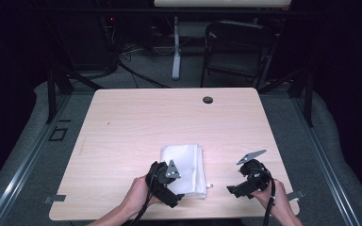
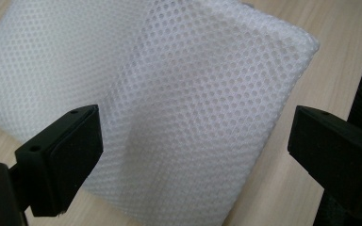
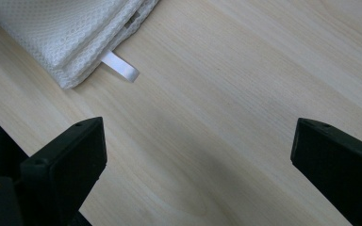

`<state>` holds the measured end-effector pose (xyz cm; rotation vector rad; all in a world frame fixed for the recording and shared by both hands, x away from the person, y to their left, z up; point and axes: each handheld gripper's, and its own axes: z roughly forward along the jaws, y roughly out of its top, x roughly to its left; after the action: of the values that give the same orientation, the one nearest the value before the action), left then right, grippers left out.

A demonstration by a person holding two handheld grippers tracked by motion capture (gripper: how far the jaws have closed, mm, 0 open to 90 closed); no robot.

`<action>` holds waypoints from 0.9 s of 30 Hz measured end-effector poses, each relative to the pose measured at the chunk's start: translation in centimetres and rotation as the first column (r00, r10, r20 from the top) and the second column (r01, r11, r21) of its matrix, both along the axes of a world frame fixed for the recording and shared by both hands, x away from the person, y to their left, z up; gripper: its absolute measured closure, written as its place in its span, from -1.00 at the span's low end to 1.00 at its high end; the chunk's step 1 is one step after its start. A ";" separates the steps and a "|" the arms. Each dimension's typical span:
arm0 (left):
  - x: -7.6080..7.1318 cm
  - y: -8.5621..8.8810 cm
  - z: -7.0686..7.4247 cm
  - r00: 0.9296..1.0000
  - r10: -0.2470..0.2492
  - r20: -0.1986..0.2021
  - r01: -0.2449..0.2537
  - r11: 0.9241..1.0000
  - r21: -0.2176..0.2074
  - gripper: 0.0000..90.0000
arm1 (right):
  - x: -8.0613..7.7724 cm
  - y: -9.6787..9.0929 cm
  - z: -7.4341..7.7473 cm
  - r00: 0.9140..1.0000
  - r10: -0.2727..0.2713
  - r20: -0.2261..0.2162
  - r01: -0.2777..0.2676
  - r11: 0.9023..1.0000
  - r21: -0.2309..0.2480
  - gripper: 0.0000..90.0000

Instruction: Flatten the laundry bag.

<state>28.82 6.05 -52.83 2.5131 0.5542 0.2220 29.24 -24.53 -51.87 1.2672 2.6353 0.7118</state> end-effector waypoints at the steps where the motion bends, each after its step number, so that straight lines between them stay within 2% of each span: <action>1: 0.0 -0.3 -0.1 1.000 -0.011 -0.001 0.011 1.000 0.006 -0.90 | 0.0 0.0 0.0 1.000 0.000 0.000 0.000 1.000 0.000 -0.91; 7: 0.1 -1.9 -1.0 0.999 -0.047 0.014 0.046 0.998 0.037 -0.68 | 0.0 0.1 -0.1 1.000 0.003 -0.014 -0.003 1.000 0.009 -0.90; 11: 0.4 -2.7 -1.6 0.998 -0.059 0.010 0.059 0.997 0.049 -0.64 | 0.0 0.3 -0.2 1.000 0.004 -0.008 -0.004 1.000 0.011 -0.87; 12: 0.4 -2.8 -1.8 0.998 -0.061 0.008 0.060 0.997 0.054 -0.60 | 0.0 0.3 -0.2 1.000 0.014 -0.016 -0.015 1.000 -0.004 -0.87; 14: 0.4 -3.0 -2.1 0.997 -0.077 0.003 0.077 0.995 0.064 -0.45 | -0.1 0.5 -0.3 1.000 0.020 -0.023 -0.020 1.000 0.003 -0.85; 15: 0.4 -3.1 -2.2 0.997 -0.082 0.003 0.081 0.994 0.069 -0.45 | -0.1 0.5 -0.3 1.000 0.020 -0.023 -0.020 1.000 0.003 -0.85; 16: 0.3 -3.2 -2.4 0.997 -0.080 0.003 0.080 0.994 0.071 -0.38 | 0.0 0.5 -0.3 0.999 0.025 -0.022 -0.025 1.000 -0.016 -0.84; 17: 0.3 -3.2 -2.4 0.996 -0.090 0.006 0.089 0.993 0.078 -0.26 | 0.0 0.6 -0.3 0.999 0.025 -0.025 -0.025 1.000 -0.013 -0.82; 19: 0.3 -3.2 -2.5 0.995 -0.095 0.014 0.093 0.992 0.085 -0.25 | -0.1 0.6 -0.4 0.999 0.026 -0.027 -0.026 1.000 -0.009 -0.82; 20: 0.4 -3.2 -2.6 0.995 -0.098 0.018 0.097 0.992 0.086 -0.11 | -0.1 0.6 -0.4 0.999 0.031 -0.030 -0.031 1.000 -0.005 -0.80; 21: 0.5 -3.1 -2.5 0.994 -0.107 0.000 0.107 0.992 0.067 -0.11 | -0.1 0.6 -0.4 0.999 0.031 -0.030 -0.031 1.000 -0.005 -0.80; 23: 0.5 -3.1 -2.6 0.994 -0.112 -0.006 0.113 0.992 0.064 0.02 | 0.0 0.7 -0.4 0.998 0.043 -0.038 -0.043 0.999 -0.008 -0.74; 24: 0.7 -3.0 -2.6 0.993 -0.119 -0.022 0.120 0.992 0.049 0.02 | 0.0 0.7 -0.4 0.998 0.043 -0.038 -0.043 0.999 -0.008 -0.74; 27: 1.1 -2.9 -2.6 0.990 -0.130 -0.049 0.133 0.990 0.041 0.22 | -0.1 1.0 -0.4 0.998 0.047 -0.041 -0.048 0.999 -0.011 -0.66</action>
<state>29.94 3.19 -55.45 2.5913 0.4034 0.1281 29.13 -23.55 -52.30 1.2326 2.7065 0.6833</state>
